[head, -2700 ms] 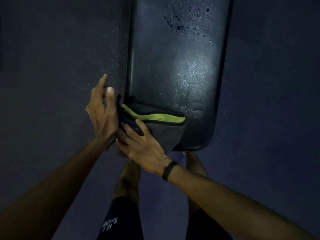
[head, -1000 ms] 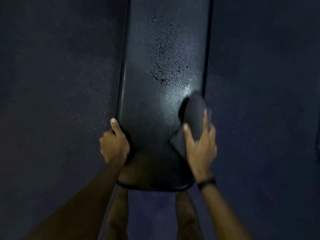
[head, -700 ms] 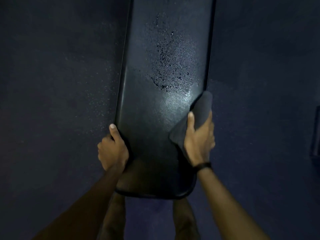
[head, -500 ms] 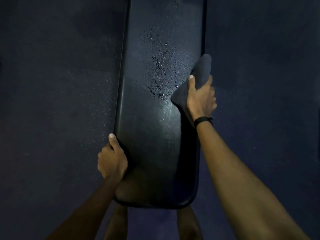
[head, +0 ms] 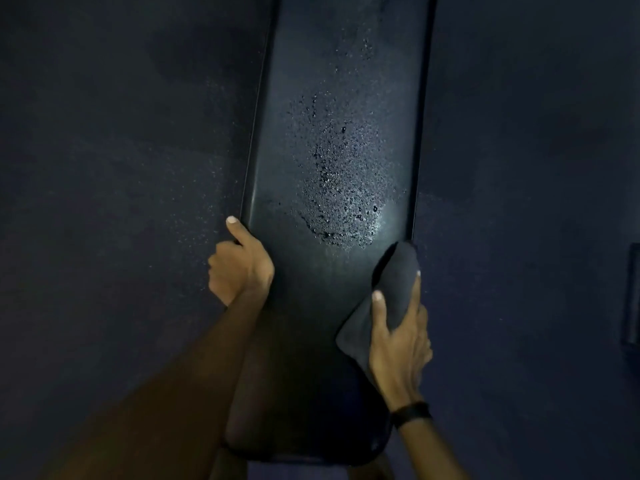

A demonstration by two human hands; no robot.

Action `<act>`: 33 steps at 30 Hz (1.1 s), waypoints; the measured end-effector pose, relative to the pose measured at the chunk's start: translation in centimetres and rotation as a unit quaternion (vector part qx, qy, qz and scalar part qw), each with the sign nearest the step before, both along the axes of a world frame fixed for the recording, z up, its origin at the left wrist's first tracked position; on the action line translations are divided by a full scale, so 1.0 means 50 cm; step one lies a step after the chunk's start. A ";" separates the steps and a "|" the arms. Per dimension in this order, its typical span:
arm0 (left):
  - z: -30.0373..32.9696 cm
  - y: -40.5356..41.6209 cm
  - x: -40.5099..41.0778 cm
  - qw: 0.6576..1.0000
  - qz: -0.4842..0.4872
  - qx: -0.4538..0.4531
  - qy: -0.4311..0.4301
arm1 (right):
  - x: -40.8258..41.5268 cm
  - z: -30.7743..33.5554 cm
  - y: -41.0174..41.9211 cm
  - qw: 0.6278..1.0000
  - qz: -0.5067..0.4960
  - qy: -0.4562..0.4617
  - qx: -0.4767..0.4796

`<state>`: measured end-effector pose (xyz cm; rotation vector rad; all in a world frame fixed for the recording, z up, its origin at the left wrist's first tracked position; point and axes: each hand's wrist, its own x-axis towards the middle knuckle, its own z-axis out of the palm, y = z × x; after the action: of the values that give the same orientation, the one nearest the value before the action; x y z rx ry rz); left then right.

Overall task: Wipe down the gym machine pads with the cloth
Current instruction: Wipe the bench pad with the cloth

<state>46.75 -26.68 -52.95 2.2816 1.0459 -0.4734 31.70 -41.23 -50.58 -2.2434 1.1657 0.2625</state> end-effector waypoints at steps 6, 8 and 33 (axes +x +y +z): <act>0.000 -0.004 0.010 1.000 0.011 0.025 0.012 | 0.335 -0.030 -0.119 0.998 -0.031 -0.047 -0.027; -0.005 -0.005 0.010 0.999 0.005 0.034 0.006 | 0.466 -0.046 -0.174 0.997 -0.052 -0.053 -0.026; 0.012 -0.009 0.018 0.999 -0.016 0.039 0.007 | 0.251 -0.028 -0.022 0.919 0.291 -0.061 -0.258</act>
<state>47.64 -27.13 -52.33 2.3704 1.0545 -0.4703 44.26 -42.36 -51.99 -2.9961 0.5009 0.0372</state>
